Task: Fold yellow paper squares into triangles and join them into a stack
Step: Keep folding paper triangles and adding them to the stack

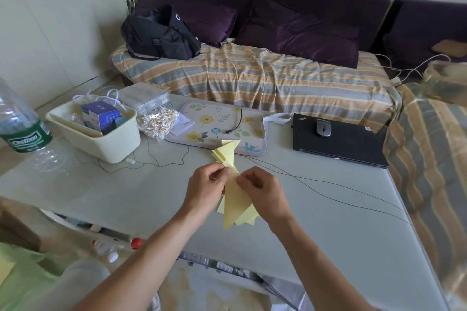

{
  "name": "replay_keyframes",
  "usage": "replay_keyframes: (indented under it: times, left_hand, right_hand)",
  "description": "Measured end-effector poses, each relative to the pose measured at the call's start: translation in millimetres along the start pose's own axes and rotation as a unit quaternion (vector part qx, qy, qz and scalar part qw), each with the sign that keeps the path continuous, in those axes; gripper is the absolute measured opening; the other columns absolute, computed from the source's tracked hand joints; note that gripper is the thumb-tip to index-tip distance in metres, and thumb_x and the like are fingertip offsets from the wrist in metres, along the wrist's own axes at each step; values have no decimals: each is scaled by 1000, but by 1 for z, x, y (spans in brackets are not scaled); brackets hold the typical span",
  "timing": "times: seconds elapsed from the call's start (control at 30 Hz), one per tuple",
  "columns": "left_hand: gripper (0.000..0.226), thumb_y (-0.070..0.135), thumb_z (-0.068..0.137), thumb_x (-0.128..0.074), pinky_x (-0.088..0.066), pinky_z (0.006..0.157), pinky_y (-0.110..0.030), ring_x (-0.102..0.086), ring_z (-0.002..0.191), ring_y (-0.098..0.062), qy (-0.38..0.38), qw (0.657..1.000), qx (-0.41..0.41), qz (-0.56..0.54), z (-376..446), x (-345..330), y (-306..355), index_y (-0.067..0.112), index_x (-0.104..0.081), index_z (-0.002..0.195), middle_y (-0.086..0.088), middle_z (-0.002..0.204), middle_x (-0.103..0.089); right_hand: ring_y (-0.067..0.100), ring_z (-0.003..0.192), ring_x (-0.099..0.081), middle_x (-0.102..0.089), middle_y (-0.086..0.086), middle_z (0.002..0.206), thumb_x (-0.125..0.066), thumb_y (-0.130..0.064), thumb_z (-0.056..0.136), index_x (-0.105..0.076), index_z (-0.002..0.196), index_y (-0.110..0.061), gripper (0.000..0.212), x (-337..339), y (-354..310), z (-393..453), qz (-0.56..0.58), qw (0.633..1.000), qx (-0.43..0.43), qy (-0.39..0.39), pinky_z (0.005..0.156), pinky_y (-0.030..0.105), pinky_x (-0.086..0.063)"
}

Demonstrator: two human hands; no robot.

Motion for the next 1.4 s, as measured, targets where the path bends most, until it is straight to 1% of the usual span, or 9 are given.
replay_keyframes:
  times: [0.13, 0.3, 0.5, 0.67, 0.83, 0.93, 1.07, 1.3, 1.4]
  left_hand:
    - [20, 42, 79, -70, -61, 84, -52, -71, 81, -30, 25, 998, 18, -51, -10, 4, 4, 22, -75, 81, -3, 78, -75]
    - [13, 20, 95, -68, -63, 80, -35, -74, 88, -31, 39, 988, 74, -132, -14, 8, -3, 15, -77, 87, -13, 91, -77]
    - [13, 18, 95, -68, -61, 89, -39, -69, 84, -23, 33, 980, 104, -166, -14, 8, -8, 9, -77, 94, -19, 101, -75]
    - [11, 16, 95, -69, -62, 84, -29, -71, 82, -18, -7, 985, 94, -146, -13, 1, -6, 10, -78, 93, -17, 97, -77]
    - [8, 14, 94, -72, -61, 84, -37, -70, 79, -20, -8, 990, 74, -118, -11, -6, -6, 13, -74, 102, -16, 93, -76]
    - [18, 21, 90, -76, -57, 73, -33, -67, 72, -15, 54, 998, 26, -36, -7, 2, -6, 28, -61, 97, 0, 84, -74]
    - [16, 23, 92, -73, -43, 57, -12, -63, 72, 1, 75, 995, -42, 57, -10, 2, 5, 28, -58, 89, 9, 85, -73]
    - [19, 10, 91, -72, -42, 67, -8, -63, 87, 1, 108, 976, -146, 118, -18, 5, 21, 21, -59, 83, 13, 82, -68]
    - [18, 10, 91, -73, -43, 68, -9, -64, 87, 1, 119, 975, -149, 112, -18, 7, 21, 22, -63, 83, 17, 81, -69]
  right_hand:
    - [6, 64, -56, -71, -5, 77, -69, -28, 92, -69, 83, -25, 9, 0, -7, -11, -2, 1000, 6, -9, 60, 19, -43]
    - [7, 66, -58, -71, -4, 78, -70, -26, 92, -71, 82, -23, 10, -4, -4, -22, 25, 999, -12, -17, 63, 22, -46]
    - [10, 62, -56, -68, -5, 70, -70, -23, 92, -70, 78, -21, 14, -2, 8, -24, 37, 999, -31, -21, 65, 31, -48]
    - [7, 68, -62, -73, -4, 78, -70, -25, 92, -72, 84, -21, 9, -1, 3, -19, 60, 997, -28, -36, 64, 21, -49]
    - [19, 79, -71, -75, -1, 84, -69, -32, 91, -71, 85, -24, 10, -7, -2, -9, 58, 998, -10, -30, 73, 39, -57]
    - [11, 75, -68, -74, -3, 83, -68, -26, 92, -70, 87, -24, 6, -11, -1, -7, 60, 998, -3, -23, 71, 33, -55]
    - [9, 70, -63, -73, -1, 81, -68, -31, 93, -70, 84, -23, 12, -15, -1, -6, 57, 998, -4, -12, 66, 31, -51]
    - [3, 61, -55, -69, -1, 73, -70, -26, 92, -67, 80, -20, 13, -12, -14, -6, 32, 998, 47, 12, 57, 13, -42]
    - [2, 59, -52, -67, -3, 70, -71, -25, 92, -68, 81, -21, 12, -11, -18, -7, 30, 997, 67, 20, 55, 13, -40]
Point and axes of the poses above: each hand's wrist, its own z-axis towards the middle knuckle, its own x-axis out of the back of the hand, y = z × x, the point moved 7 cm from there along z, towards the middle knuckle
